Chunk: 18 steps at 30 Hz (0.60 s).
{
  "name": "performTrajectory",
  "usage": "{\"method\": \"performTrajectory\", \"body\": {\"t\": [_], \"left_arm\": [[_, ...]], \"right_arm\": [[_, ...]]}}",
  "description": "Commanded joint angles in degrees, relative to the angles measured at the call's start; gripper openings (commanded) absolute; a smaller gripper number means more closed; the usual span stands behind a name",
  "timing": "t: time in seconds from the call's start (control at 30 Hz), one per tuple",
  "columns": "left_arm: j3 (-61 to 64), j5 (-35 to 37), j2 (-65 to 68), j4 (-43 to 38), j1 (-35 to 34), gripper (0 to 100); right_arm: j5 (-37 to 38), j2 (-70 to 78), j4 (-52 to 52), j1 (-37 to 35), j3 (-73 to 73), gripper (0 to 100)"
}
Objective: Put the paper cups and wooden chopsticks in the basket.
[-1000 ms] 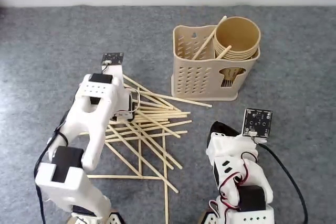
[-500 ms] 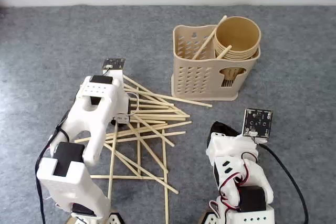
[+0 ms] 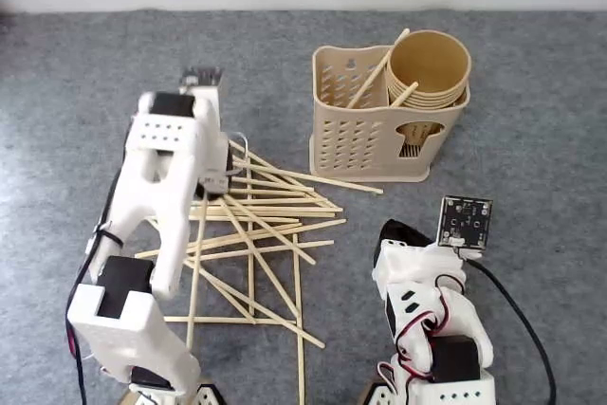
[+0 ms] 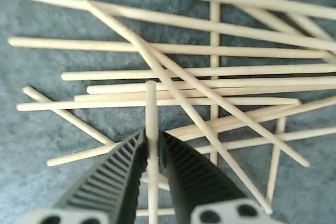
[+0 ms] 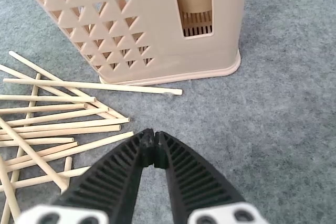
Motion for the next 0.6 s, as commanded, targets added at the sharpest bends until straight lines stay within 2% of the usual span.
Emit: {"method": "performTrajectory", "body": {"t": [0.0,0.17,0.33,0.5,0.57], "left_arm": [[-14.9,-1.8,-0.7,6.1,0.2,1],[-27.4,-2.6,-0.7,6.0,0.4,1],[-36.6,-11.5,-0.7,5.9,2.7,1],[-48.2,-9.8,-0.5,5.6,7.5,1],[-53.7,-9.6,-0.2,3.0,8.4,1]], "right_arm": [[-0.6,-0.3,0.2,0.0,-0.3,0.9],[-0.6,-0.3,0.2,0.0,-0.3,0.9],[-0.6,-0.3,0.2,0.0,-0.3,0.9],[-0.6,-0.3,0.2,-0.1,-0.3,0.9],[-0.6,-0.3,0.2,-0.1,-0.3,0.9]]}}
